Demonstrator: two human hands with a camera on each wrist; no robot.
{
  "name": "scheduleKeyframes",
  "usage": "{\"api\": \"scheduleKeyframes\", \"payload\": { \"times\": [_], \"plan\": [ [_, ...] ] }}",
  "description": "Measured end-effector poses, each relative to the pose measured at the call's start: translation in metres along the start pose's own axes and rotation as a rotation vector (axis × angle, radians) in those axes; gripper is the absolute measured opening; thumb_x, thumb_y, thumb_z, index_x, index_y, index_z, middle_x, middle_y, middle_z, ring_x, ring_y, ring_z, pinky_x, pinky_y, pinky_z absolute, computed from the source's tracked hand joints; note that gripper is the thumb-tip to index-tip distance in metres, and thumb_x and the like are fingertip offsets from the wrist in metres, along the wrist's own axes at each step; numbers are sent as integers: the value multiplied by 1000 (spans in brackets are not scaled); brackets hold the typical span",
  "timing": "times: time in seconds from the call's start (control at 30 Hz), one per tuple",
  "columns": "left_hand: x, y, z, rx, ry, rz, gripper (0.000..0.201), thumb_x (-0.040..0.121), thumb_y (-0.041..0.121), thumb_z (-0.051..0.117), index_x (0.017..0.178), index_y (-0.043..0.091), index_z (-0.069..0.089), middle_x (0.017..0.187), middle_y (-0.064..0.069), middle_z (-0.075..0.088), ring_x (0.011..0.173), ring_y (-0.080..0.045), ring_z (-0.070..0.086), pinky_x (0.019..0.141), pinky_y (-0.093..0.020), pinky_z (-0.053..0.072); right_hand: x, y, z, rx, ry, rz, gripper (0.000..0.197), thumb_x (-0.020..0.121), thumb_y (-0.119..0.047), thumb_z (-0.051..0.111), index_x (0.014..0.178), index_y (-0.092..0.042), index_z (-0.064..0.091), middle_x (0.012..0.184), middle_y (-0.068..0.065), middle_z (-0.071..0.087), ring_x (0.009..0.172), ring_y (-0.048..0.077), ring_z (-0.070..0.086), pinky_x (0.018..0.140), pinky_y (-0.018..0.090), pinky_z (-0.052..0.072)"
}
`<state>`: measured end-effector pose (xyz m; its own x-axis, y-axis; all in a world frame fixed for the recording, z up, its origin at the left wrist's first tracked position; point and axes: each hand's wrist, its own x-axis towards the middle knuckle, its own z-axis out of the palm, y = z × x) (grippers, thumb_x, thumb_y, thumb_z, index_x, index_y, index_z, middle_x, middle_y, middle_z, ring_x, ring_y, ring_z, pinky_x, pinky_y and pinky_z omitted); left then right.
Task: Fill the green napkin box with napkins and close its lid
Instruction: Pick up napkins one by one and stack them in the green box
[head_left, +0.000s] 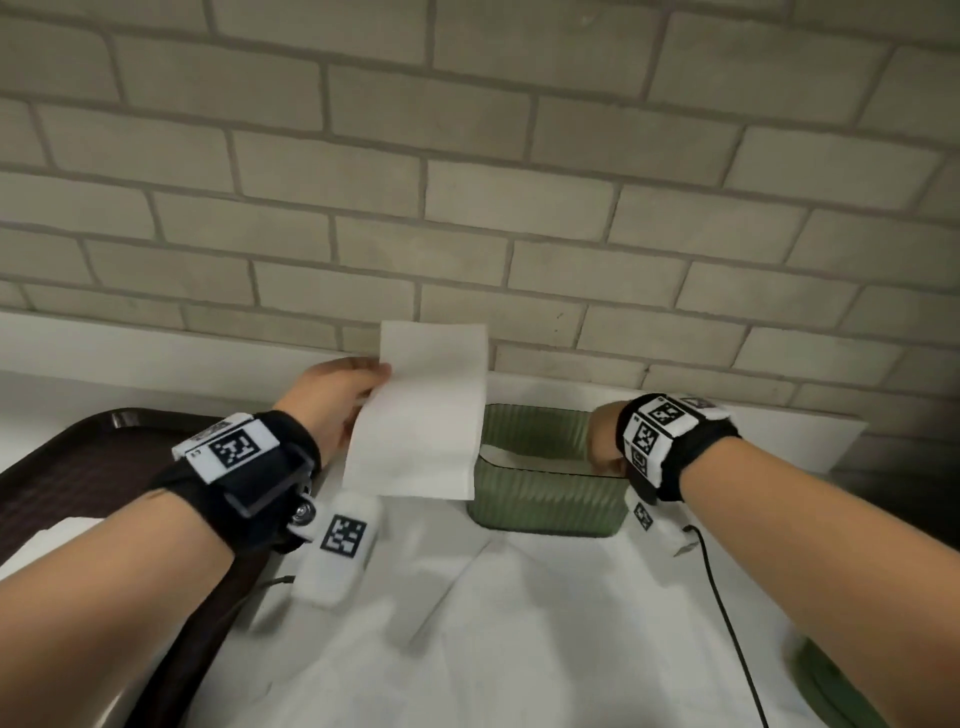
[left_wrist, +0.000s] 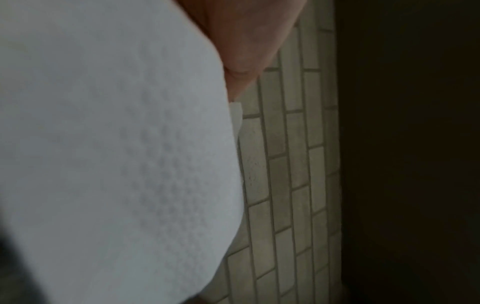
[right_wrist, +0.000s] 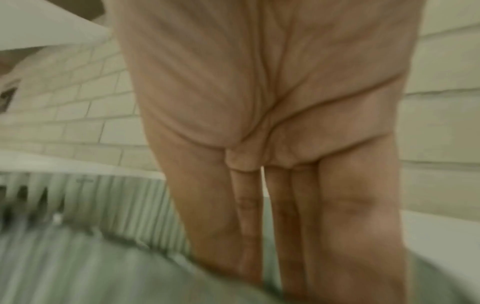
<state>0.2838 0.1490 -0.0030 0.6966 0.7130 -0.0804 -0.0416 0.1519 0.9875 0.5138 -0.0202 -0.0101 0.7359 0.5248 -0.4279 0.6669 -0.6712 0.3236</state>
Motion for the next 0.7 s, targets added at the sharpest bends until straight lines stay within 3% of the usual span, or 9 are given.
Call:
{"api": "scheduleKeyframes", "payload": {
  "times": [0.07, 0.17, 0.27, 0.33, 0.4, 0.5, 0.57, 0.63, 0.7],
  "plan": [
    [7, -1, 15, -22, -15, -83, 10, 88, 15, 59, 93, 11, 67, 96, -16, 64, 84, -29, 58, 84, -40, 47, -9, 7, 13, 20, -50, 8, 35, 93, -21, 52, 123, -3, 59, 123, 13, 60, 113, 28, 58, 91, 33, 45],
    [17, -2, 44, -27, -18, -185, 12, 92, 14, 53, 89, 7, 62, 96, -18, 55, 85, -29, 51, 81, -42, 47, 3, 5, 32, 152, -46, 18, 43, 101, -25, 36, 140, -5, 41, 143, 11, 43, 129, 24, 43, 110, 31, 30],
    [21, -1, 77, -44, -27, -217, 18, 97, 5, 41, 84, 5, 54, 61, -9, 59, 52, -22, 56, 45, -23, 51, -4, 2, 38, 285, -44, -8, 48, 102, -27, 37, 147, -11, 29, 155, 7, 25, 140, 20, 30, 111, 27, 25],
    [19, -1, 93, -73, -35, -221, 25, 98, 1, 37, 78, 4, 51, 38, -2, 57, 31, -13, 54, 29, -18, 43, -15, -1, 34, 486, -39, 15, 46, 102, -21, 34, 144, -3, 32, 151, 12, 33, 138, 25, 33, 107, 29, 30],
    [22, -4, 101, -109, -12, -263, 26, 98, -1, 35, 77, 1, 49, 49, -10, 62, 40, -19, 60, 28, -22, 44, -18, 4, 31, 782, 40, -19, 39, 100, -17, 38, 132, 2, 47, 136, 18, 50, 126, 32, 48, 88, 28, 40],
    [22, -8, 110, -76, 26, -318, 18, 98, -1, 36, 100, -6, 53, 104, -23, 63, 88, -33, 65, 33, -32, 48, -30, 12, 29, 1440, 47, -41, 34, 98, -17, 32, 103, 5, 58, 98, 27, 64, 87, 38, 64, 70, 32, 47],
    [23, -11, 118, -112, 47, -308, 30, 99, 0, 34, 126, -4, 48, 126, -22, 56, 113, -34, 59, 42, -26, 54, -37, 19, 28, 1853, -24, -97, 46, 99, -36, 30, 107, 3, 53, 91, 27, 64, 80, 35, 65, 70, 35, 52],
    [19, -14, 125, -218, 57, -294, 32, 100, 0, 31, 129, -5, 46, 131, -20, 53, 121, -32, 54, 58, -25, 56, -47, 21, 30, 1941, -112, -206, 65, 93, -58, 37, 117, 1, 51, 99, 25, 65, 86, 34, 67, 75, 38, 56],
    [10, -13, 127, -285, 12, -322, 23, 100, 0, 32, 99, -3, 54, 109, -17, 60, 115, -30, 56, 79, -33, 51, -55, 17, 31, 1952, -53, -275, 51, 92, -42, 54, 120, 0, 54, 104, 19, 64, 83, 27, 66, 75, 35, 58]
  ]
}}
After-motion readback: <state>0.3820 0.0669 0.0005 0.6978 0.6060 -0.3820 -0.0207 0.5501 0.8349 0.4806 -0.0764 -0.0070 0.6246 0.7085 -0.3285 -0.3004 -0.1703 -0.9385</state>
